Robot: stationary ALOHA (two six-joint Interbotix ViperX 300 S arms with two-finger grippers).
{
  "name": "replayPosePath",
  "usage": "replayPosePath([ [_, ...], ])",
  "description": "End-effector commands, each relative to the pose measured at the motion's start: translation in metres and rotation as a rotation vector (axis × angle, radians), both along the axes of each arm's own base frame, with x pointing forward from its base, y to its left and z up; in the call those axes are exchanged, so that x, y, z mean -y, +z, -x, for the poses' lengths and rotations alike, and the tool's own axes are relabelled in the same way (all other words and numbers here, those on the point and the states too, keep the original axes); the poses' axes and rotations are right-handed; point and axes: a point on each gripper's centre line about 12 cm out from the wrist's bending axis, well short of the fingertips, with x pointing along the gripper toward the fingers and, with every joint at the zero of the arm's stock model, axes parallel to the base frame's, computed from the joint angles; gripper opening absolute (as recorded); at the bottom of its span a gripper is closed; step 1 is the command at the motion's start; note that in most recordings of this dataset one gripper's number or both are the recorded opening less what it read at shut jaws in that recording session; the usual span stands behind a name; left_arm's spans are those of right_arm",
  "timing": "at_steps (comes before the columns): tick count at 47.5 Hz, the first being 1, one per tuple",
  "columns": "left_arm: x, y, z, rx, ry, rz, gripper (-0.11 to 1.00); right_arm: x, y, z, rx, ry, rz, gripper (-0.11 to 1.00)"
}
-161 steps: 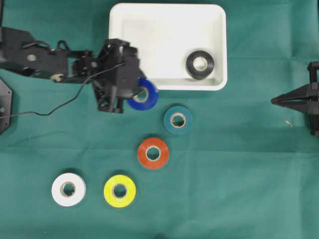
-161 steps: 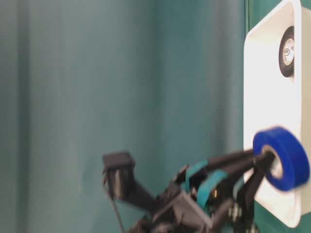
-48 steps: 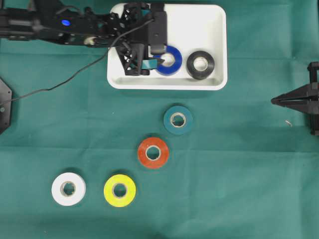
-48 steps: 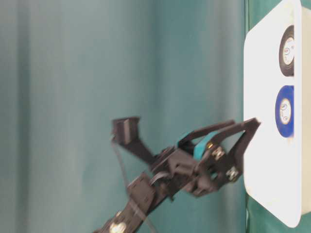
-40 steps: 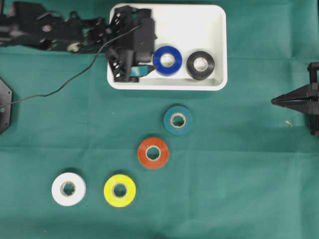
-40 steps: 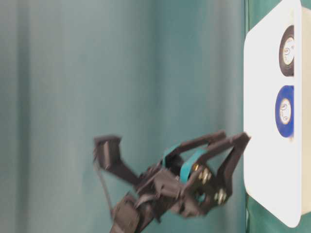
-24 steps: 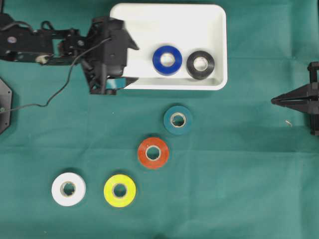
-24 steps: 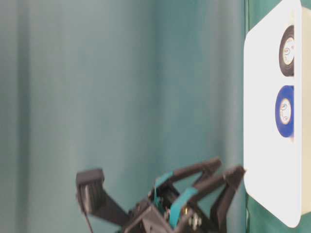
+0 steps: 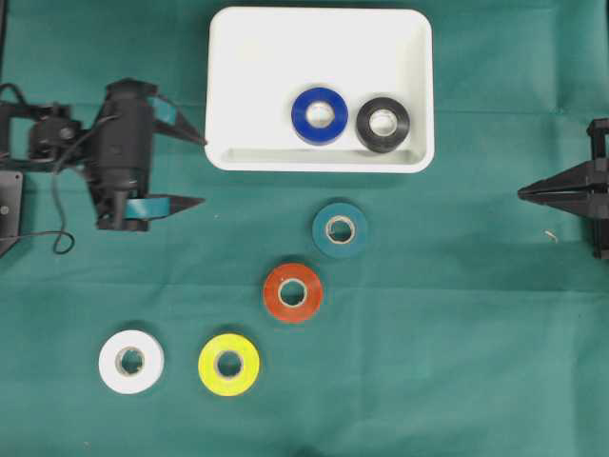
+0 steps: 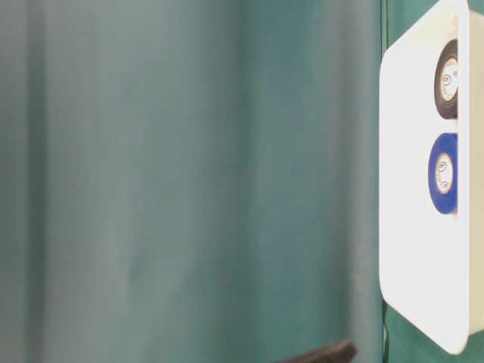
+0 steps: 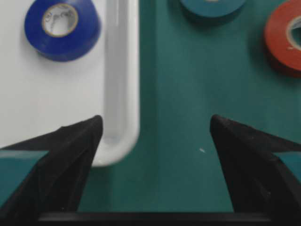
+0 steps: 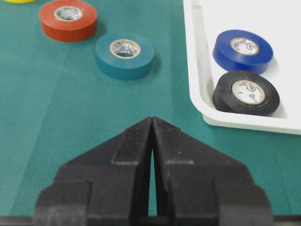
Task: Put the tape into the white case with the left arm.
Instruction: 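Withdraw the left gripper back to the left side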
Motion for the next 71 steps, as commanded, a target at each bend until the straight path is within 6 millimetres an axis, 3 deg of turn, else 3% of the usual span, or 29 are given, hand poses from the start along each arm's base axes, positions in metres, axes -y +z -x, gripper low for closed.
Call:
replayPosePath([
  [1,0.006,0.011,0.009,0.068,-0.009,0.008,0.95,0.000,0.004,-0.002,0.014,0.000,0.000,-0.09],
  [13,0.017,0.012,0.033,0.151,-0.027,0.041,0.95,0.000,0.004,-0.002,0.015,-0.001,0.000,-0.09],
  [22,0.024,0.009,0.041,0.155,-0.055,0.047,0.94,0.001,0.004,-0.002,0.015,-0.010,0.000,-0.09],
  [46,0.025,0.008,0.039,0.151,-0.058,0.047,0.94,0.003,0.004,-0.002,0.015,-0.018,0.000,-0.09],
  [62,0.027,0.002,0.024,0.118,-0.063,0.047,0.94,0.003,0.004,-0.002,0.015,-0.018,0.000,-0.09],
  [71,0.040,-0.004,0.011,0.081,-0.112,0.049,0.94,0.003,0.004,-0.002,0.015,-0.018,0.000,-0.09],
])
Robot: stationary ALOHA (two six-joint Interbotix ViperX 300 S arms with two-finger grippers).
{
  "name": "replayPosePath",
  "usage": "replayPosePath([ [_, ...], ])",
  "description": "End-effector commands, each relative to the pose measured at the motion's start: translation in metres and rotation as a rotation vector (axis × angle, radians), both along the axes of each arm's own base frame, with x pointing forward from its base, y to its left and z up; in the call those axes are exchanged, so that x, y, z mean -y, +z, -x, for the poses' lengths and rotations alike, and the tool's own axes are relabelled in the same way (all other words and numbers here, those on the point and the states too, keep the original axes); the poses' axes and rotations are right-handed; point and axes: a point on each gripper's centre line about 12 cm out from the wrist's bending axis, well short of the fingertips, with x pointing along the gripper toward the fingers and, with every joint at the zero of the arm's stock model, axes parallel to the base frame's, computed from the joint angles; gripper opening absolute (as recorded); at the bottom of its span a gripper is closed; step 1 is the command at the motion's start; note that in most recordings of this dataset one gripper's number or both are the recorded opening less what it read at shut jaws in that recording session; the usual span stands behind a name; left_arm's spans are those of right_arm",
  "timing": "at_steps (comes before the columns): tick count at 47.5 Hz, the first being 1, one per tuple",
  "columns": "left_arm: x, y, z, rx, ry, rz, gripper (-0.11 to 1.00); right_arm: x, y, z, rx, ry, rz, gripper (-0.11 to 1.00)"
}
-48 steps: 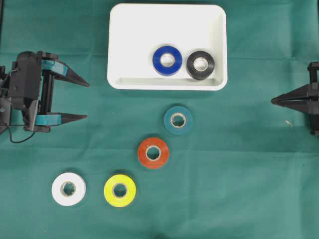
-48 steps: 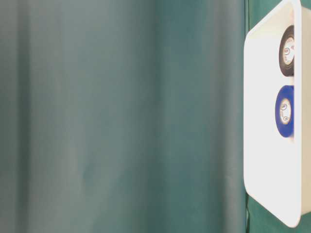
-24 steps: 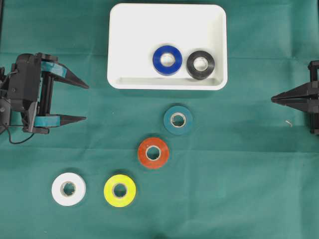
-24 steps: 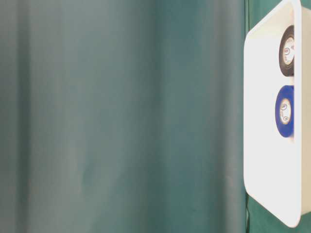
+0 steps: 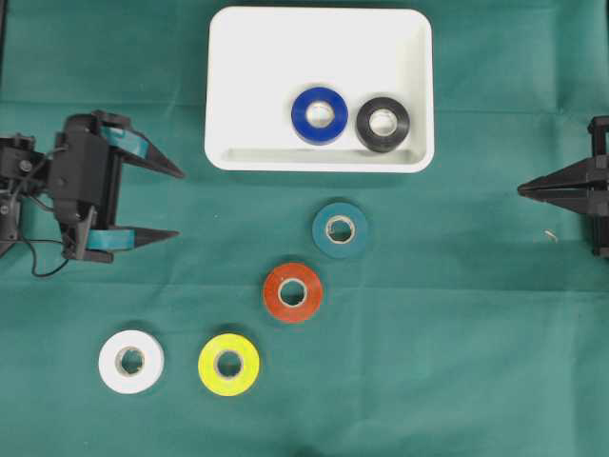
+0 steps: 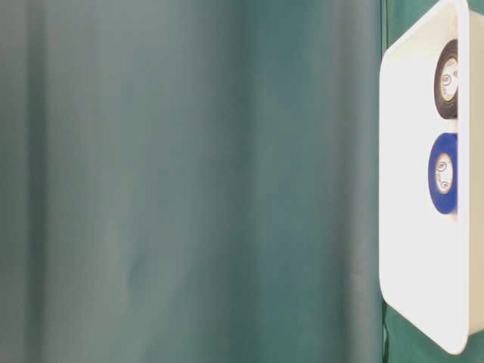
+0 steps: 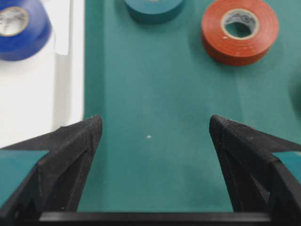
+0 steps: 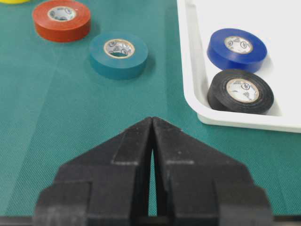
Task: Put the tape into the white case with the left arm.
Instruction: 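Withdraw the left gripper back to the left side, then lower the left gripper into the yellow tape roll and grip it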
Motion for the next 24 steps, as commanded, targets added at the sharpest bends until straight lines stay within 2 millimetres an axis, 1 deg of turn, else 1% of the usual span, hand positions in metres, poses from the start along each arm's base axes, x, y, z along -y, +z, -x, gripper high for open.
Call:
replayPosePath([
  [1,0.009,0.008,-0.012,0.021,-0.030,0.003,0.94,0.000,0.005,-0.002,0.015,-0.001,0.002,-0.09],
  [13,0.035,-0.001,-0.029,-0.023,-0.114,0.001,0.94,0.000,0.005,-0.002,0.015,-0.001,0.002,-0.09],
  [24,0.065,-0.004,-0.043,-0.047,-0.186,0.021,0.94,0.000,0.004,-0.002,0.015,-0.001,0.002,-0.09],
])
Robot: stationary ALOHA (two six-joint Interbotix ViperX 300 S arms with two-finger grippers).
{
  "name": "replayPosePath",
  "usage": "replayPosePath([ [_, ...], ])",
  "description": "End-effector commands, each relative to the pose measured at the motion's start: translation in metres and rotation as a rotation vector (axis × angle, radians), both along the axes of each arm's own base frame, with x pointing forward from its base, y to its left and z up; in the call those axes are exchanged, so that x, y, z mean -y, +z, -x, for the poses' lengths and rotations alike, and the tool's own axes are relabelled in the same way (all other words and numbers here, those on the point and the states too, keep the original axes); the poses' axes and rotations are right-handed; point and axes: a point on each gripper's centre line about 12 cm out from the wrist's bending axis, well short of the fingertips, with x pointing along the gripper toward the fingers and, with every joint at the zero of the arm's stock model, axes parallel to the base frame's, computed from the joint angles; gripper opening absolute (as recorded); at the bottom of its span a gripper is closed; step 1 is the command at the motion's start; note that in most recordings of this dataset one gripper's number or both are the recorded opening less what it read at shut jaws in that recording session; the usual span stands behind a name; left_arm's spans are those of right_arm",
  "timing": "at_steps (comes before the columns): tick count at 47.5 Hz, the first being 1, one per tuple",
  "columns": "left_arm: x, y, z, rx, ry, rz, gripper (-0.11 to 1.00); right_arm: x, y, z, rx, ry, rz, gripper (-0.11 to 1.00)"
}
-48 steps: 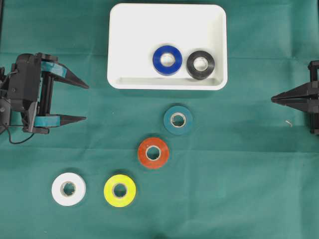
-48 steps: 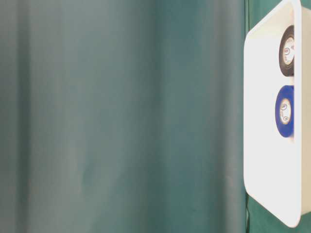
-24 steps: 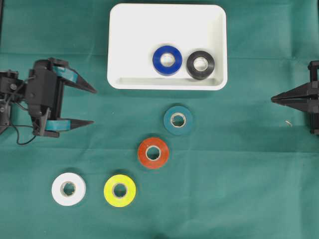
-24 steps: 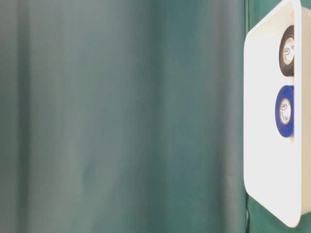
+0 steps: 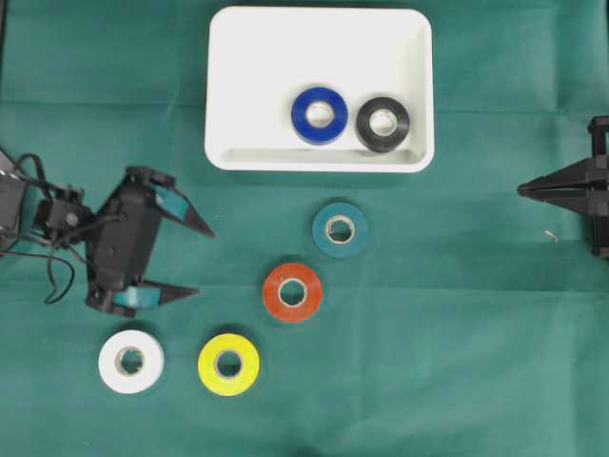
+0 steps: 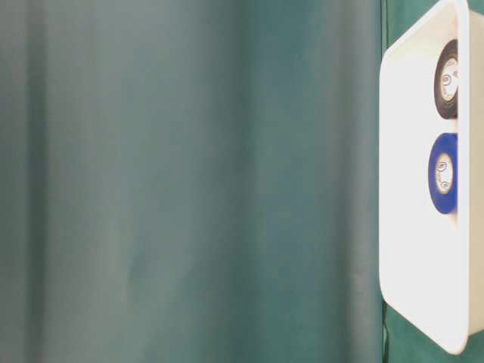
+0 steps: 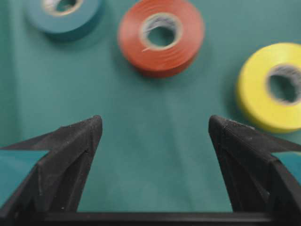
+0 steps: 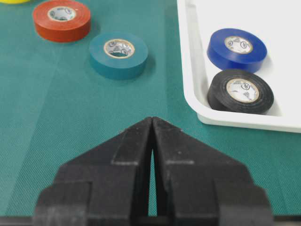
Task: Put the tape into the white case with the left arm.
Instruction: 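Lower the left gripper into the yellow tape roll and grip it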
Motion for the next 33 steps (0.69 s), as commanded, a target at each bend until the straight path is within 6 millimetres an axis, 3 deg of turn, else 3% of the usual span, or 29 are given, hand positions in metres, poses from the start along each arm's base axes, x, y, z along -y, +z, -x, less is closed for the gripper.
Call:
replayPosePath([
  [1,0.013,0.008,-0.009,0.026,-0.024,0.022,0.94,0.000,0.004,-0.002,0.014,-0.001,0.000,-0.09],
  [21,0.056,-0.012,-0.027,-0.042,-0.109,0.031,0.94,0.000,0.004,-0.002,0.014,-0.001,0.000,-0.09],
  [33,0.071,-0.029,-0.043,-0.082,-0.128,0.018,0.94,0.000,0.004,-0.002,0.014,-0.002,-0.001,-0.09],
])
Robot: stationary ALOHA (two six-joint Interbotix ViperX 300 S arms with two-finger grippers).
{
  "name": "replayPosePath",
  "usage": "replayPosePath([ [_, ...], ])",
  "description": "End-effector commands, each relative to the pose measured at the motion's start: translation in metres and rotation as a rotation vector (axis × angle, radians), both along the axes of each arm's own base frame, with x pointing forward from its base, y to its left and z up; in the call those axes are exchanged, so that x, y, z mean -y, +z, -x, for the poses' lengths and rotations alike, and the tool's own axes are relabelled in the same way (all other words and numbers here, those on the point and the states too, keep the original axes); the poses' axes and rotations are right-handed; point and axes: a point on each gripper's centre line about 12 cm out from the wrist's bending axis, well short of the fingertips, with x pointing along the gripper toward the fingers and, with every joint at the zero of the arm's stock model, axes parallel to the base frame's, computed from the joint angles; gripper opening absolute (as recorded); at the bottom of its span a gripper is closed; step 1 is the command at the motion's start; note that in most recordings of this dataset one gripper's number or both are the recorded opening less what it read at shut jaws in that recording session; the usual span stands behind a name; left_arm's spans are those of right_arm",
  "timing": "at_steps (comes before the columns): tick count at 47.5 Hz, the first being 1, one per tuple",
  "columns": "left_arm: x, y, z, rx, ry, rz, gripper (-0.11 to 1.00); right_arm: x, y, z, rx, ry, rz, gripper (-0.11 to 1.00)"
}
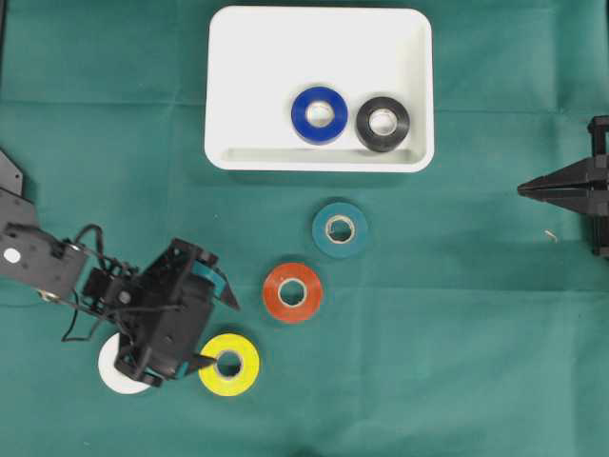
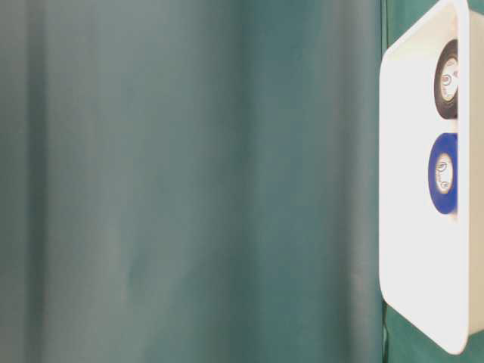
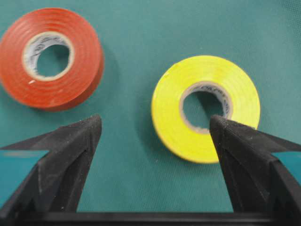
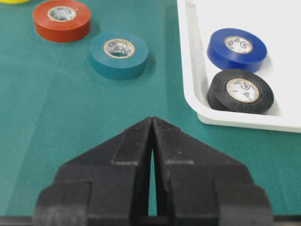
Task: Put the tape into the white case with the left arm.
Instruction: 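Lower the left gripper into the yellow tape roll and grip it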
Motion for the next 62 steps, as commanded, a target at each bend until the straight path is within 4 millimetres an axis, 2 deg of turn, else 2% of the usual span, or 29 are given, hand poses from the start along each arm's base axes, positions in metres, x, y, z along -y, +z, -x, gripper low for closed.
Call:
replayPosePath([
  [1,0.006,0.006,-0.010,0.026,-0.002,0.013,0.94,0.000,0.004,-0.002,0.014,-0.001,0.000,-0.09],
  [17,0.009,0.001,-0.016,0.017,-0.003,0.008,0.94,0.000,0.004,-0.002,0.014,-0.001,0.000,-0.09],
  [28,0.006,-0.022,-0.020,-0.034,0.005,-0.014,0.94,0.000,0.004,-0.002,0.014,-0.001,0.000,-0.09],
  [43,0.005,-0.032,-0.027,-0.053,0.012,-0.024,0.90,0.000,0.004,-0.002,0.014,-0.001,0.000,-0.09],
  [45,0.005,-0.033,-0.027,-0.055,0.012,-0.025,0.87,0.000,0.004,-0.002,0.014,-0.001,0.000,-0.09],
  [48,0.005,-0.033,-0.027,-0.055,0.012,-0.025,0.75,0.000,0.004,-0.002,0.014,-0.001,0.000,-0.09],
  [56,0.005,-0.033,-0.026,-0.056,0.012,-0.025,0.29,0.000,0.004,-0.002,0.015,-0.001,0.000,-0.09],
  [57,0.005,-0.032,-0.026,-0.055,0.012,-0.025,0.27,0.000,0.004,-0.002,0.017,-0.001,0.000,-0.09],
  [62,0.006,-0.032,-0.026,-0.055,0.010,-0.025,0.26,0.000,0.004,-0.002,0.018,-0.001,0.000,-0.09],
])
